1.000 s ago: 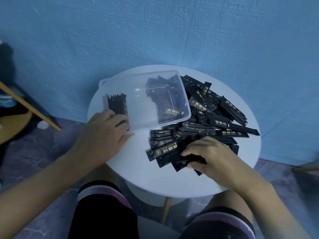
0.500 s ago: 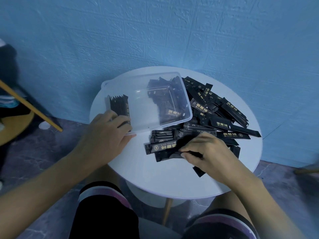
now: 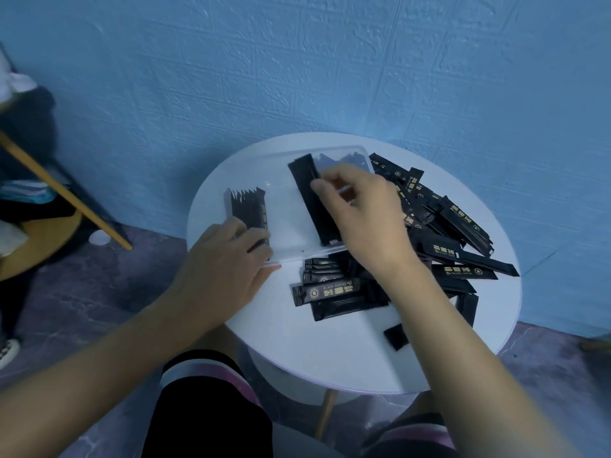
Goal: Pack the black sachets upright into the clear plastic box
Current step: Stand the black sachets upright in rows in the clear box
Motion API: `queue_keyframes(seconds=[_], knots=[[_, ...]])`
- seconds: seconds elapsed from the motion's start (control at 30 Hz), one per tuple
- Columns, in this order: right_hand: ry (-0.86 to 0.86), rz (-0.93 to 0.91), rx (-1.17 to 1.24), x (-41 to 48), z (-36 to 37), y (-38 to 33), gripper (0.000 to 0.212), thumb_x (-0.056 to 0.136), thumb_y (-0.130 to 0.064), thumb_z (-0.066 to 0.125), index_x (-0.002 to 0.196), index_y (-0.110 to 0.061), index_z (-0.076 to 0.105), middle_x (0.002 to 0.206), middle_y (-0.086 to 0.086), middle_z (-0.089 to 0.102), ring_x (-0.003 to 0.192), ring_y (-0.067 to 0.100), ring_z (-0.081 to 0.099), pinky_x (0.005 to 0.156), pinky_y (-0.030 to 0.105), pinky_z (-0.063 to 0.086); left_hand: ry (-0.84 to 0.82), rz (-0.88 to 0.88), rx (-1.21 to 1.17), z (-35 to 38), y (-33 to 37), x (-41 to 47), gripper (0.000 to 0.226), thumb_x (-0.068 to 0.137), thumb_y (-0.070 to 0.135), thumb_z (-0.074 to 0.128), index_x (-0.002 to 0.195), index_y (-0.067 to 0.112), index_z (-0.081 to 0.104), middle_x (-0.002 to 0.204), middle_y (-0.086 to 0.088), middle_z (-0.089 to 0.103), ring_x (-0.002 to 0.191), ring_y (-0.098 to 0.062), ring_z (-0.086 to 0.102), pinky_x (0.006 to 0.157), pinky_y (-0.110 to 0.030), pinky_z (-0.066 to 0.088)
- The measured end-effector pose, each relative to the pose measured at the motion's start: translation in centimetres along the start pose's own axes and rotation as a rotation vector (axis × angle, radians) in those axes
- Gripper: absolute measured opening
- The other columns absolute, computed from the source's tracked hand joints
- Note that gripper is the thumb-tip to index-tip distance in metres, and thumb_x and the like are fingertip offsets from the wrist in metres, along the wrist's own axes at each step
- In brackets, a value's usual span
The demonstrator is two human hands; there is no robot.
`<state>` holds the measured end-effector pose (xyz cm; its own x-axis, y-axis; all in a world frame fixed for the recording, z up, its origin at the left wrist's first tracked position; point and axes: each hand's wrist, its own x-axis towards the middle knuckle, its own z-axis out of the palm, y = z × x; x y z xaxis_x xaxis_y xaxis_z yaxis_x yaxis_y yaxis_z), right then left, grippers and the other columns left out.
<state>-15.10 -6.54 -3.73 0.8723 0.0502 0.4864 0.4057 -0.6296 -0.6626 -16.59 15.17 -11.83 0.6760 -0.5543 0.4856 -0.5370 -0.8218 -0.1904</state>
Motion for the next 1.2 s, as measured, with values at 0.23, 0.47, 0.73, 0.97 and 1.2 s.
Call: queue_keyframes(seconds=[0.23,0.47,0.73,0.97,1.2], knots=[[-0.255,0.13,-0.392,2.3,6.3,1.2,0.022,0.097,-0.034,0.055,0.088,-0.016,0.063,0.08,0.005,0.069,0.079,0.033,0.063,0.071,0.037,0.049,0.009,0.007,0.024,0.1,0.5,0.1,0.027,0.09,0.037,0.068,0.097,0.012,0.075,0.113,-0.005,0.072,0.093,-0.028,0.058,0.075,-0.041,0.048],[-0.461,0.316,-0.063,2.4,6.0,1.4,0.005,0.093,-0.022,0.063,0.089,-0.022,0.065,0.064,0.001,0.072,0.059,0.014,0.071,0.077,0.031,0.056,0.067,0.012,0.034,-0.2,0.9,-0.1,0.038,0.091,0.032,0.067,0.126,0.017,0.064,0.111,-0.001,0.069,0.09,-0.028,0.058,0.072,-0.04,0.048],[-0.526,0.358,0.214,2.9,6.7,1.9,0.049,0.094,-0.002,0.061,0.137,-0.024,0.054,0.085,0.006,0.07,0.065,0.02,0.074,0.081,0.039,0.063,0.045,0.023,0.024,0.0,0.6,0.0,0.029,0.094,0.034,0.06,0.111,0.013,0.072,0.111,-0.006,0.069,0.092,-0.03,0.06,0.073,-0.042,0.05],[-0.598,0.304,0.211,3.2,6.8,2.0,0.056,0.098,-0.011,0.058,0.148,-0.033,0.045,0.088,0.011,0.068,0.067,0.019,0.072,0.078,0.038,0.063,0.026,0.019,-0.001,0.0,0.4,0.0,0.035,0.094,0.038,0.056,0.113,0.014,0.07,0.114,-0.005,0.067,0.098,-0.03,0.06,0.076,-0.042,0.05],[-0.477,0.259,0.136,4.0,7.9,2.1,0.034,0.087,-0.037,0.071,0.119,-0.036,0.061,0.072,0.004,0.072,0.061,0.027,0.072,0.078,0.048,0.06,0.053,0.019,0.001,0.2,0.4,-0.1,0.029,0.094,0.036,0.052,0.102,0.016,0.072,0.109,-0.003,0.068,0.095,-0.029,0.059,0.073,-0.041,0.048]])
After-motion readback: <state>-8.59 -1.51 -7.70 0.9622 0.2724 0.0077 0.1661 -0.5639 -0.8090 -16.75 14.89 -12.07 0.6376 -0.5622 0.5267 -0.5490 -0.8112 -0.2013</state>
